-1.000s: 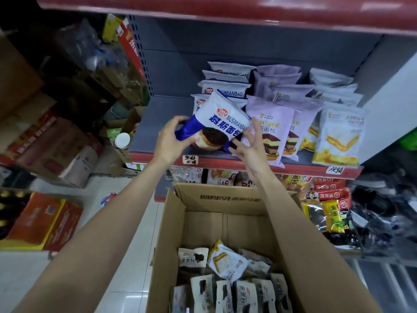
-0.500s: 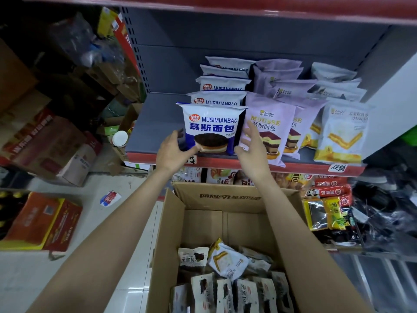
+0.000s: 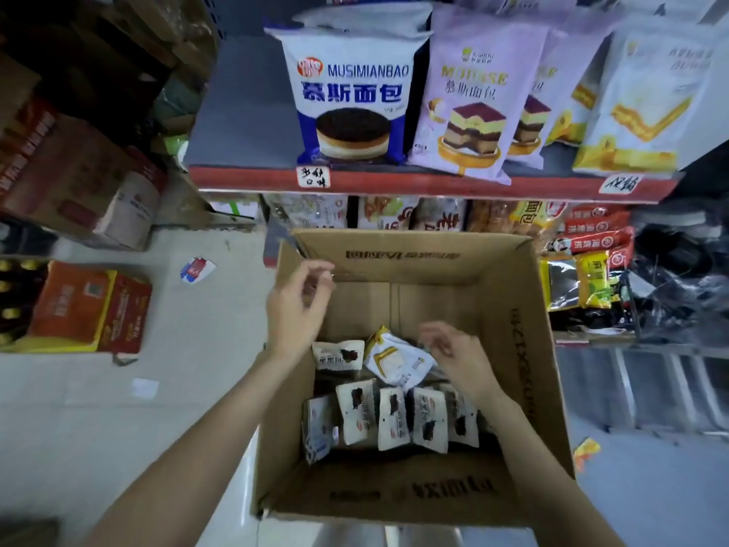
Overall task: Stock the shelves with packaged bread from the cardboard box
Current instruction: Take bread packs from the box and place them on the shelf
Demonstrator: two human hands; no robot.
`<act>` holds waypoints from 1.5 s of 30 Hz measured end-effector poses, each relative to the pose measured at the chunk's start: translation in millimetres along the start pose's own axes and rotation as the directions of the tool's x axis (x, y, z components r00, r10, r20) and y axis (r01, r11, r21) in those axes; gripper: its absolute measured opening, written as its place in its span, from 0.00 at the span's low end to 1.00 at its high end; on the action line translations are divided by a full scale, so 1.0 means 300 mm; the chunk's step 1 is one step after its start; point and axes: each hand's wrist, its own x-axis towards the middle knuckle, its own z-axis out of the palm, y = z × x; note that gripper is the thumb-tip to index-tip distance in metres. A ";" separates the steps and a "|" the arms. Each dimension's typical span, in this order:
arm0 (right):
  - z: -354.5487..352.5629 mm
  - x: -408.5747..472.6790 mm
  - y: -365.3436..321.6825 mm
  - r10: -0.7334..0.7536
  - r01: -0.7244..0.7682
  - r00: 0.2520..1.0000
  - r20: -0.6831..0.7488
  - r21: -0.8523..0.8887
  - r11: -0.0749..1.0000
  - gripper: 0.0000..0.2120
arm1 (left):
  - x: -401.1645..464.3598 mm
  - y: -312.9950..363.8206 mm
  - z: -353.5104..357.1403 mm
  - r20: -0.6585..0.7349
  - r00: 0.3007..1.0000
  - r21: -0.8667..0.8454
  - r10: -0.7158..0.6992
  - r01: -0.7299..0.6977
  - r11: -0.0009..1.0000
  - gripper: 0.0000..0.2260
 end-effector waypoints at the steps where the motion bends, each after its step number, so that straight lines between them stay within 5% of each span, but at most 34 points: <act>1: 0.036 -0.007 0.053 0.012 -0.008 0.999 0.051 -0.066 0.998 0.15 | -0.048 -0.054 0.028 0.116 0.993 0.128 0.026 -0.041 0.991 0.08; 6: 0.198 0.051 0.267 0.020 0.026 0.990 0.143 -0.312 0.950 0.17 | -0.198 -0.342 0.193 0.532 0.830 0.542 -0.167 -0.182 0.821 0.16; 12: 0.341 0.208 0.435 0.115 -0.029 0.989 0.095 -0.634 0.772 0.29 | -0.226 -0.577 0.334 0.538 0.733 0.776 -0.417 -0.238 0.584 0.30; 21: 0.401 0.322 0.451 0.180 -0.006 0.977 0.115 -0.827 0.562 0.21 | -0.231 -0.649 0.341 0.564 0.686 0.817 -0.458 -0.387 0.426 0.16; 26: 0.422 0.348 0.441 0.227 -0.048 0.970 0.083 -0.853 0.519 0.14 | -0.223 -0.636 0.340 0.580 0.691 0.804 -0.430 -0.404 0.436 0.13; 34: 0.382 0.316 0.410 -0.115 0.022 0.987 -0.115 -0.610 0.792 0.08 | -0.238 -0.630 0.342 0.502 0.749 0.807 -0.432 -0.226 0.546 0.12; 39: 0.328 0.297 0.352 -0.100 -0.007 0.976 -0.195 -0.481 0.877 0.12 | -0.233 -0.591 0.330 0.476 0.741 0.757 -0.473 -0.072 0.649 0.15; 42: 0.224 0.251 0.335 -0.243 0.120 0.943 -0.226 -0.449 0.885 0.12 | -0.220 -0.496 0.309 0.421 0.849 0.588 -0.321 0.014 0.808 0.24; 45: 0.108 0.195 0.281 -0.431 0.330 0.893 -0.127 -0.467 0.820 0.17 | -0.180 -0.356 0.294 0.451 0.892 0.365 -0.019 -0.165 0.916 0.35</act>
